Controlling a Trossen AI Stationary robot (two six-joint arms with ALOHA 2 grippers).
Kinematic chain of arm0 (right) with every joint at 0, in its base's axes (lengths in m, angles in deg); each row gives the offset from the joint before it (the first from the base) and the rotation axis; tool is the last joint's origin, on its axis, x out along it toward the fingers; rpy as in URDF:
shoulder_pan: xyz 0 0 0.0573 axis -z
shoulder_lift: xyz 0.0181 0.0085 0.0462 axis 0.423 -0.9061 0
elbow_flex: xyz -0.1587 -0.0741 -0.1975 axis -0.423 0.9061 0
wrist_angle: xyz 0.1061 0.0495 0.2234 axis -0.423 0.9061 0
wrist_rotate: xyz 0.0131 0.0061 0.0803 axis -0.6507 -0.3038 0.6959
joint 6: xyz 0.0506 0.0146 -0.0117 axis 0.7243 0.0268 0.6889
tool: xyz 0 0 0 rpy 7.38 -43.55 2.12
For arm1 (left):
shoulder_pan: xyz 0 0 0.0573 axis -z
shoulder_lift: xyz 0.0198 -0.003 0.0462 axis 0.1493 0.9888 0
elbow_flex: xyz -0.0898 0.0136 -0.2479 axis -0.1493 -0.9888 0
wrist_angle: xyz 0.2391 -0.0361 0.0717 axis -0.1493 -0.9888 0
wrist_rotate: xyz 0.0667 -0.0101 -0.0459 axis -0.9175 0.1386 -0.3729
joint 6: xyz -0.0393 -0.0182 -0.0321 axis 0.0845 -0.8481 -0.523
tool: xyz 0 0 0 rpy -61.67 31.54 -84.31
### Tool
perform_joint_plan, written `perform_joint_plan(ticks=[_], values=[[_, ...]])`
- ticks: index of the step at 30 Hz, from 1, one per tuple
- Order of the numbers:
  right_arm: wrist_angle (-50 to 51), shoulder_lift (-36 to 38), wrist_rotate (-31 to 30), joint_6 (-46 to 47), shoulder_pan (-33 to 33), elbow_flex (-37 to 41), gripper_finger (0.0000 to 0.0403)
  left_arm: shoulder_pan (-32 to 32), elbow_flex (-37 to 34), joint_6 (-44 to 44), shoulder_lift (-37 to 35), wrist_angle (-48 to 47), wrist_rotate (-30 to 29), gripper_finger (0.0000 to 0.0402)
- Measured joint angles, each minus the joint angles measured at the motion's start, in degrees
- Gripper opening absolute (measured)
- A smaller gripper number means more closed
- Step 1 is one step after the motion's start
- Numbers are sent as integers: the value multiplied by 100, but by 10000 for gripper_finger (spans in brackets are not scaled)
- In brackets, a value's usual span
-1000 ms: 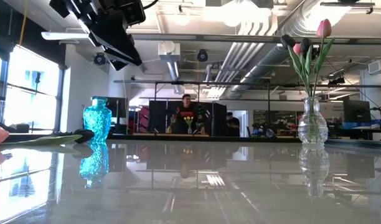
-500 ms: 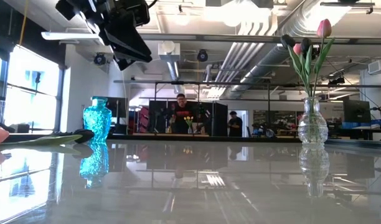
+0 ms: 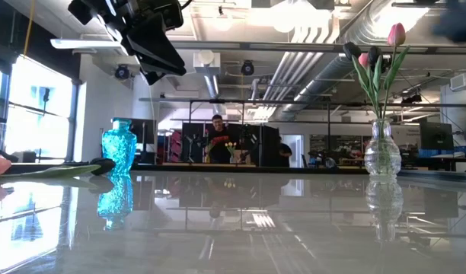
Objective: Sort flowers into vase by color
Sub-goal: Put the black flower into the blue vase
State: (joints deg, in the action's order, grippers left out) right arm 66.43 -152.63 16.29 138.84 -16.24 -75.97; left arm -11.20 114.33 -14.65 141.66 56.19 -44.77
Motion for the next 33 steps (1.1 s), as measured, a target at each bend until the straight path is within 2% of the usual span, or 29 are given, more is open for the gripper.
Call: perform_joint_plan(ticks=[4,8,11,14,18,24,33], values=[[602,6,-1183,-325,232,-739,2,10,0,41,0,0,78,53],[960,16,-2637,-685,391,-1391,1,100,0,41,0,55,141,53],[1089,17,-3671,-1205,529,-1762,1,160,0,-99,0,336,604,53],[1092,24,-4343,-1975,722,-2061,1,195,0,-563,0,865,847,53],[884,26,-4969,-3288,1036,-2340,1,169,2,-865,-4,1431,1115,56],[122,35,-5735,-5146,1615,-2473,0,-142,2,-881,-378,1368,1125,72],[-2236,35,-5678,-8357,2340,-2475,0,-814,2,-507,-1501,787,1125,97]])
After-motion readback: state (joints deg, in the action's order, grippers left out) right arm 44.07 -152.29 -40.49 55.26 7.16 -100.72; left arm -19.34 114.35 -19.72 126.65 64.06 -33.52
